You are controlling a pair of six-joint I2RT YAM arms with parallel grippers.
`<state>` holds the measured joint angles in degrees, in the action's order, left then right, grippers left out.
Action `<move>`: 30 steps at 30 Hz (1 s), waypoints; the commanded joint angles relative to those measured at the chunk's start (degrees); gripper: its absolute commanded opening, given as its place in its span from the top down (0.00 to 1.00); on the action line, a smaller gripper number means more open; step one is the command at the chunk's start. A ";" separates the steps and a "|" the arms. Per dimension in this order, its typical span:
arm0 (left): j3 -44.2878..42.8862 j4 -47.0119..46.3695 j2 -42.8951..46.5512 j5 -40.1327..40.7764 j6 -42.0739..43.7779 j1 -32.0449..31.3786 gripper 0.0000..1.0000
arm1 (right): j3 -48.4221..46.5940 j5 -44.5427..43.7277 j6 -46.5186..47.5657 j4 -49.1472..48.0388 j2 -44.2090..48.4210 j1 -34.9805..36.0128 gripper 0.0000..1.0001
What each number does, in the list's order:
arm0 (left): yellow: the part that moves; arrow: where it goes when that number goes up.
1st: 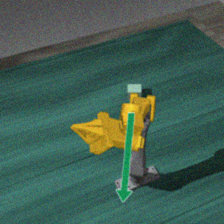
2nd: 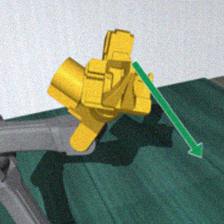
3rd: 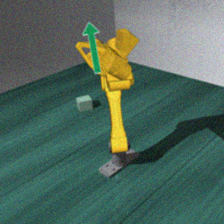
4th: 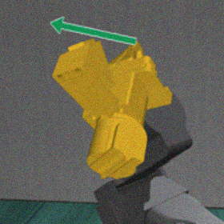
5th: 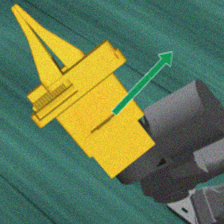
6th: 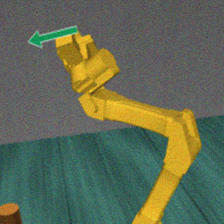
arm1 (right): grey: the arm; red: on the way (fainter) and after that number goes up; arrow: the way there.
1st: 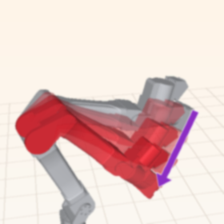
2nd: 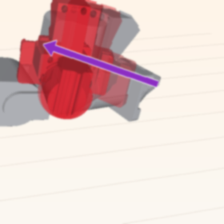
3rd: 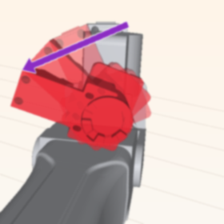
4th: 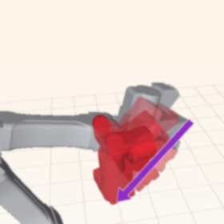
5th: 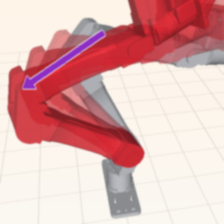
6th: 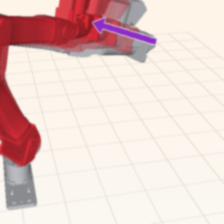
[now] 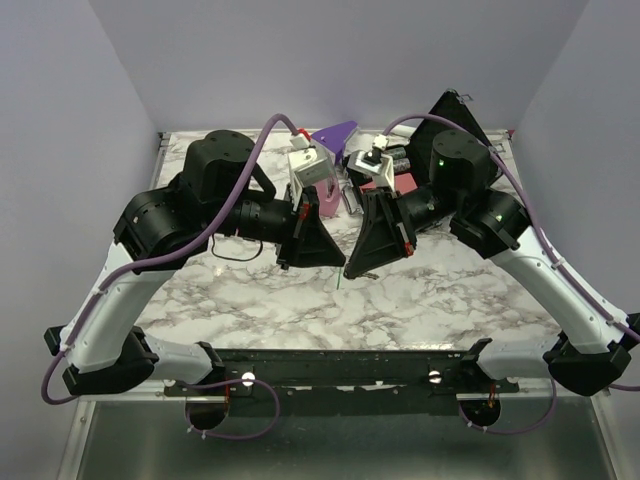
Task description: Remove the keys from the keyring
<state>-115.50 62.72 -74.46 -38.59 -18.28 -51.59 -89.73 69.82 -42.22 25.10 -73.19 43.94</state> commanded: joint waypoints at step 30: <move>4.14 -5.40 9.85 23.82 -2.98 -0.70 0.32 | -1.67 -5.04 2.58 -0.76 0.24 0.44 0.99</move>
<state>-113.08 62.83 -68.64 -19.57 -19.14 -52.97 -89.84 66.74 -40.56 25.36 -73.34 43.94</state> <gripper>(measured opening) 0.655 0.011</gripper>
